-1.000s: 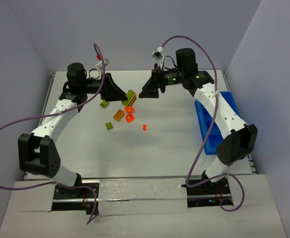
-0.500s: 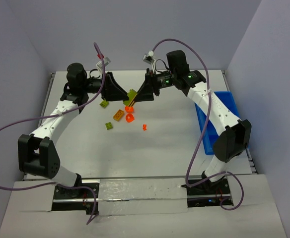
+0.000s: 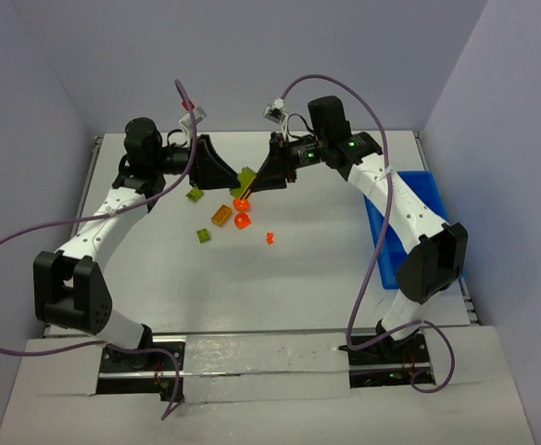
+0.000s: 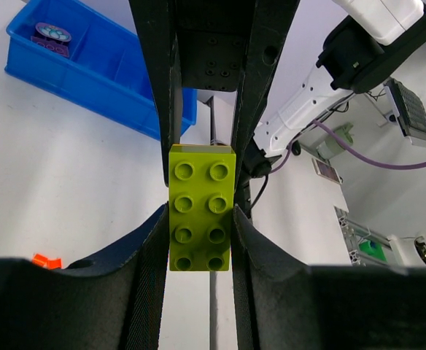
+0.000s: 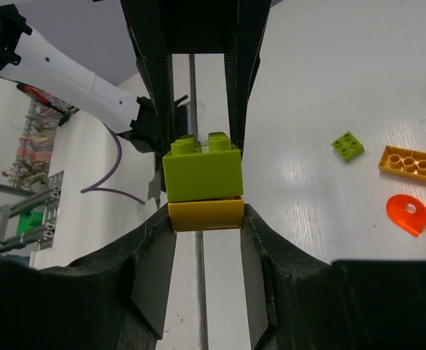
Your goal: Sort the legos into containers by color
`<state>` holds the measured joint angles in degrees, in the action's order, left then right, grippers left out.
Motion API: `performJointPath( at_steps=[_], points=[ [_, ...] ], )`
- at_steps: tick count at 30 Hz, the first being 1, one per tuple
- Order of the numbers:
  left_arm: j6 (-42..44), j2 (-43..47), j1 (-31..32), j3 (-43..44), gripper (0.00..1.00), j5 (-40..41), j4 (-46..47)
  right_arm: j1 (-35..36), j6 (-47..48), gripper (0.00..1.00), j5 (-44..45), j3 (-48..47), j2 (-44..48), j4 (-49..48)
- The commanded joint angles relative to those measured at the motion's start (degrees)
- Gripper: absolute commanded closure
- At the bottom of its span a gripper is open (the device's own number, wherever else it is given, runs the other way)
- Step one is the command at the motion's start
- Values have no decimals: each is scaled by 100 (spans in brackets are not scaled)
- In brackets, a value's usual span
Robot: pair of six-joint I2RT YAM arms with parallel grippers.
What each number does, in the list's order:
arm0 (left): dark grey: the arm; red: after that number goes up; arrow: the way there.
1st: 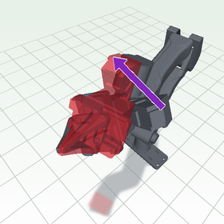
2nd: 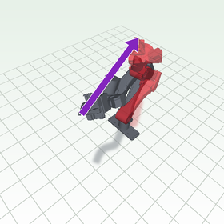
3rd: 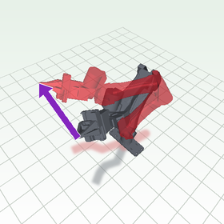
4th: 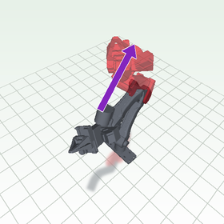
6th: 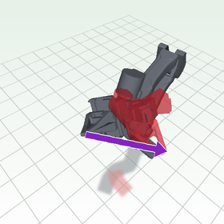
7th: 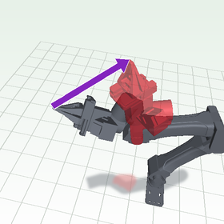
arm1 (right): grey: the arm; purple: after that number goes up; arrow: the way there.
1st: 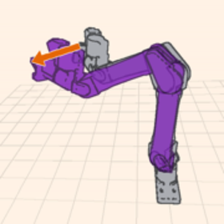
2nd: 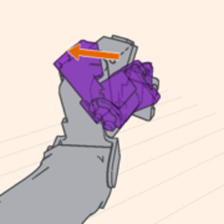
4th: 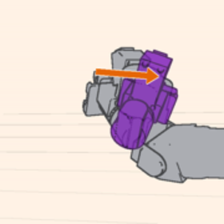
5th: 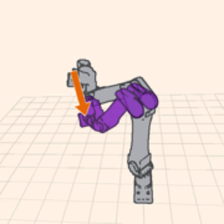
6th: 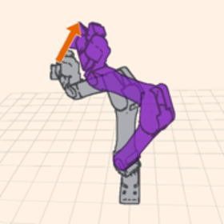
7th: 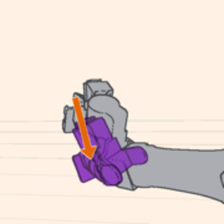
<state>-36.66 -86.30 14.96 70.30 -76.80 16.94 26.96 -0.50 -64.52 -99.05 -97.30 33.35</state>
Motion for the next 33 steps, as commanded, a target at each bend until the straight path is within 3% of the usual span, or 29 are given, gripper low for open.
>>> performJointPath(
  at_steps=[1, 7, 12, 15, 16, 18, 20, 23, 27, 33],
  points=[
    [187, 111, -98, 168, 100, 130, -38, 15, 345, 100, -85, 82, 174, 128],
    [-122, 19, -603, 467, 100, 62, 327, -144, 886, 100, -1, 653, 446, 551],
    [330, -53, -860, 712, 100, 134, -236, -678, 1527, 100, 351, 910, 613, 1314],
    [1692, -35, -879, 877, 100, 681, -1832, -1497, 1881, 100, 908, 1041, 744, 1777],
    [2472, -27, -864, 1000, 100, 1098, -2636, -1992, 1913, 100, 1492, 1080, 859, 1901],
    [3050, -2, -871, 964, 100, 1586, -3041, -2533, 2063, 100, 1914, 1023, 932, 2144],
    [3252, 45, -872, 824, 100, 2205, -3329, -3386, 2147, 100, 2640, 993, 1041, 2207],
    [3472, 183, -864, 547, 100, 2793, -3428, -4047, 2364, 100, 3620, 1005, 1116, 2264],
    [3519, 329, -864, 394, 100, 3047, -3378, -4486, 2339, 100, 4560, 1094, 931, 2264],
    [3401, 318, -864, 356, 100, 3167, -3257, -4623, 2103, 100, 5115, 1331, 546, 2001]
  ],
)
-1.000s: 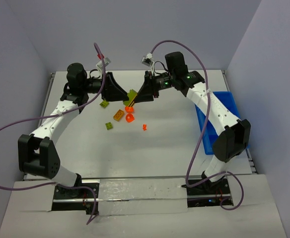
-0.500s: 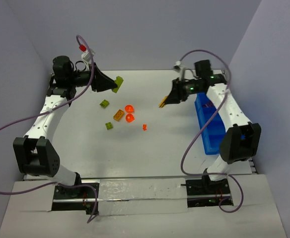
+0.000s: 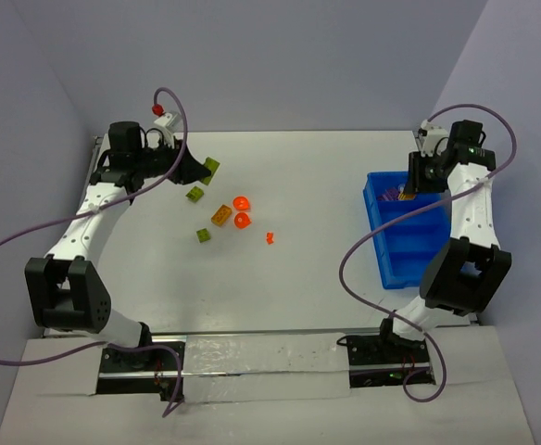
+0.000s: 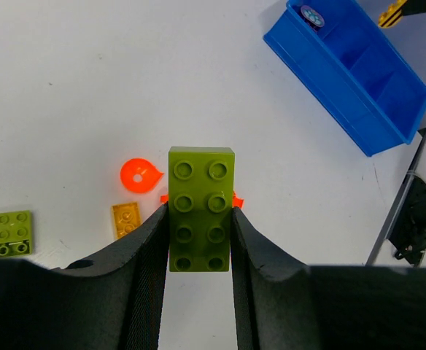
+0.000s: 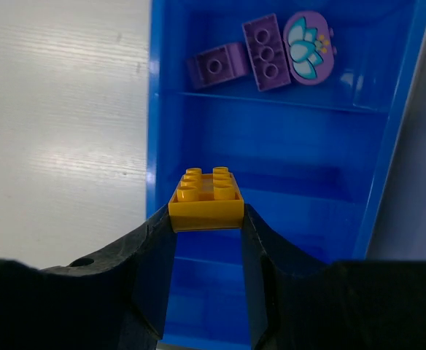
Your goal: Sort the legos into containers by color
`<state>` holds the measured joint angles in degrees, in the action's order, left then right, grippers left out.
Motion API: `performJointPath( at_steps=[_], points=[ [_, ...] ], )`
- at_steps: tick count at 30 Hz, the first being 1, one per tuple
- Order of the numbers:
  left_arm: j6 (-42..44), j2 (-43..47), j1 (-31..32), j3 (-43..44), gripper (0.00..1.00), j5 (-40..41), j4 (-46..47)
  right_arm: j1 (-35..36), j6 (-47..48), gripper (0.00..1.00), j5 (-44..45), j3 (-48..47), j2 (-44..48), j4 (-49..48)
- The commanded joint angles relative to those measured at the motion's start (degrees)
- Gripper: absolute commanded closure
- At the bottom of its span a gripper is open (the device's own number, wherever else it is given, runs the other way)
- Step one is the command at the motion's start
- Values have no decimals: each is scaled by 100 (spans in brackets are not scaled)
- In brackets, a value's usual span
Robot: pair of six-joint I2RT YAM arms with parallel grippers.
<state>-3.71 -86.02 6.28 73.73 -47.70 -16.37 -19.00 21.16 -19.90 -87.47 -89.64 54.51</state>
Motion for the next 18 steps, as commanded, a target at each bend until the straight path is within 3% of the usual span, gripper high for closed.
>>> performJointPath(
  at_steps=[1, 13, 18],
  points=[
    [83, 273, 4, 4, 100, 274, 106, -24, -108, 100, 711, 231, -288, -198],
    [-7, 144, 4, 15, 100, 393, 199, 17, -329, 100, 1070, 502, -988, -1074],
    [-24, 115, 4, -23, 100, 410, 237, 94, -387, 94, 1192, 496, -1248, -1315]
  ],
)
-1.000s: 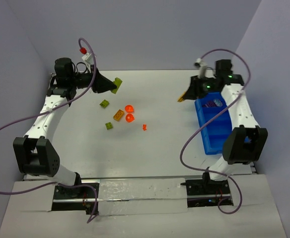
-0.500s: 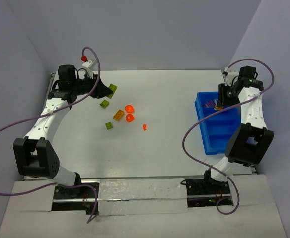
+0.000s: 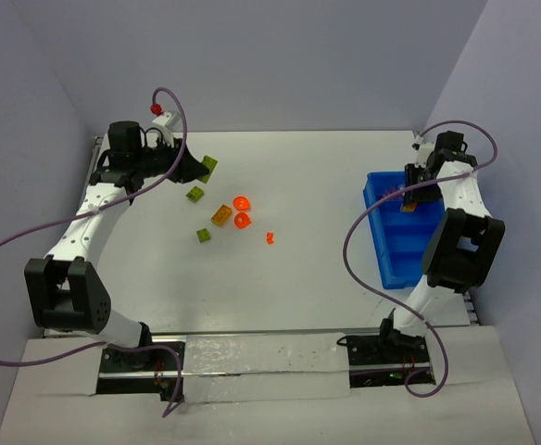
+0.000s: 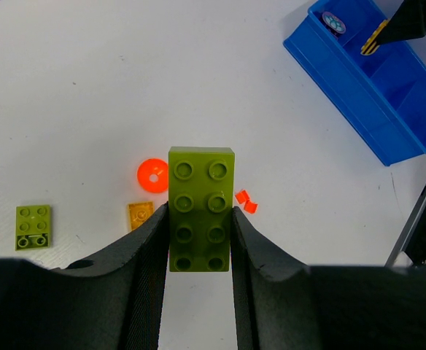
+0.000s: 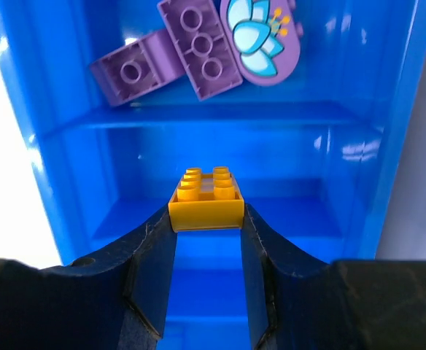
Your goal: Sort the legos into containers by color
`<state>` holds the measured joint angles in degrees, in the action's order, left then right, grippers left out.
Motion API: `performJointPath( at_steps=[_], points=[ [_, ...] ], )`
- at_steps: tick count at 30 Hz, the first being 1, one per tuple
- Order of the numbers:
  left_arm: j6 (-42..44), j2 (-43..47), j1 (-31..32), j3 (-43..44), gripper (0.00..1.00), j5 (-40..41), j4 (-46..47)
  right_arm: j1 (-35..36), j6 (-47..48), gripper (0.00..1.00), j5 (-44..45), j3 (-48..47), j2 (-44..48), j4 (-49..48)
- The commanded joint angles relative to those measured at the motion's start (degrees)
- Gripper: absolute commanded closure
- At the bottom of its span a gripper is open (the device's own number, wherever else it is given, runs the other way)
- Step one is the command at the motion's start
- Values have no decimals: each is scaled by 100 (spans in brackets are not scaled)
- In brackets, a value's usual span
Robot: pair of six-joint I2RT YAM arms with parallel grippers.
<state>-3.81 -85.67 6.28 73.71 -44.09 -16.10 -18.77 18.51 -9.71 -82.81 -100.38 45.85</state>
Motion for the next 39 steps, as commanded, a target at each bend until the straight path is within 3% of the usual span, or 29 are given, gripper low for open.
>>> performJointPath(
  at_steps=[1, 3, 11, 12, 16, 21, 28, 34, 36, 39],
  points=[
    [-14, 77, 4, -24, 100, 50, 203, 85, -128, 93, 180, 13, -192, -458],
    [4, 63, 4, 7, 100, 55, 163, 133, -128, 83, 180, -61, -318, -409],
    [56, 118, -4, 57, 100, 120, 82, 291, -170, 14, 11, -148, 70, -25],
    [48, 136, -4, 40, 100, 120, 89, 318, -195, 12, -81, -188, 228, 55],
    [-10, 191, -44, -55, 100, 60, 134, 847, -245, 10, -454, -605, 852, 422],
    [-168, 211, -297, -99, 100, -136, 131, 2041, -495, 10, -553, -1214, 899, 519],
    [-383, 278, -761, -103, 100, -318, 204, 4238, -1110, 14, -851, -2071, -387, 162],
    [-736, 323, -1055, -140, 100, -293, 392, 5165, -2128, 15, -806, -3282, -1632, 138],
    [-780, 351, -1168, -193, 100, -254, 445, 5515, -2758, 19, -418, -3422, -1797, -2],
    [-814, 393, -1248, -257, 100, -205, 512, 5960, -3735, 16, 435, -3593, -1977, -29]
  ],
)
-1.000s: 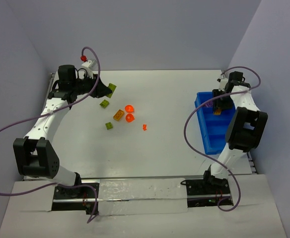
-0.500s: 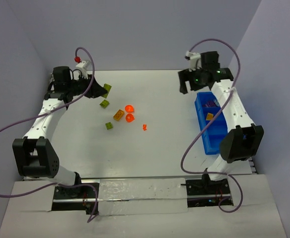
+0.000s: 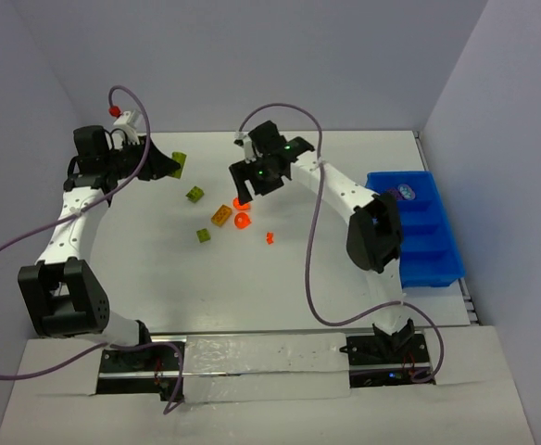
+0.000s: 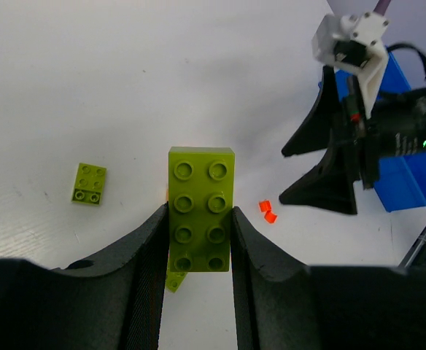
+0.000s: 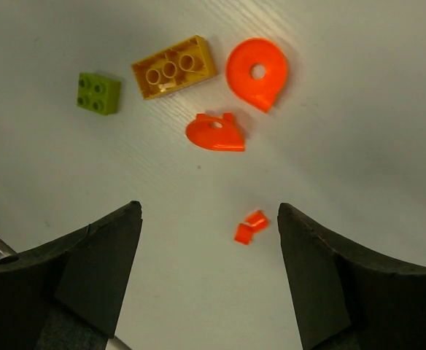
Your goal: Sort the legos into containers by color
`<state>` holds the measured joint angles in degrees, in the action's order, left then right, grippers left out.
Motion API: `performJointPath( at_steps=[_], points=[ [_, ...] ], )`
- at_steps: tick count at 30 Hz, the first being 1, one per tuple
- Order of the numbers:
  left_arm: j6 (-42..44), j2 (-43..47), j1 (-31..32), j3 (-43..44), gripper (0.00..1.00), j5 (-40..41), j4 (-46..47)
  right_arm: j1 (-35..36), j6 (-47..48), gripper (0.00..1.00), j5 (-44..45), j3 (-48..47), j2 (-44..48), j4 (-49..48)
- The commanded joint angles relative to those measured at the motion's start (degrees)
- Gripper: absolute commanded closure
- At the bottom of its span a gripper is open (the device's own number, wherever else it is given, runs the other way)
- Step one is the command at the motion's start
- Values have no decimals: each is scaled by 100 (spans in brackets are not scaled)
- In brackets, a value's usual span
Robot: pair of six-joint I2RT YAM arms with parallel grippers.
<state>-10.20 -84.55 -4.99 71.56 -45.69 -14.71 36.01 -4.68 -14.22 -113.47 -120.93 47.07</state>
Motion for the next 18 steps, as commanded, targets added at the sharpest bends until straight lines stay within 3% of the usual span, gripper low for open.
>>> performJointPath(
  at_steps=[1, 5, 13, 18],
  points=[
    [-203, 288, -159, -73, 100, -38, 400, 578, -1543, 13, 1171, -418, 113, -313],
    [-432, 360, -337, -222, 100, -37, 672, 1013, -2350, 12, 1905, -458, -37, -453],
    [-778, 400, -596, -305, 100, -222, 970, 1190, -3214, 3, 2315, -1310, -925, -258],
    [-912, 422, -650, -362, 100, -325, 1136, 1256, -3546, 2, 2701, -1169, -1102, -518]
  ],
)
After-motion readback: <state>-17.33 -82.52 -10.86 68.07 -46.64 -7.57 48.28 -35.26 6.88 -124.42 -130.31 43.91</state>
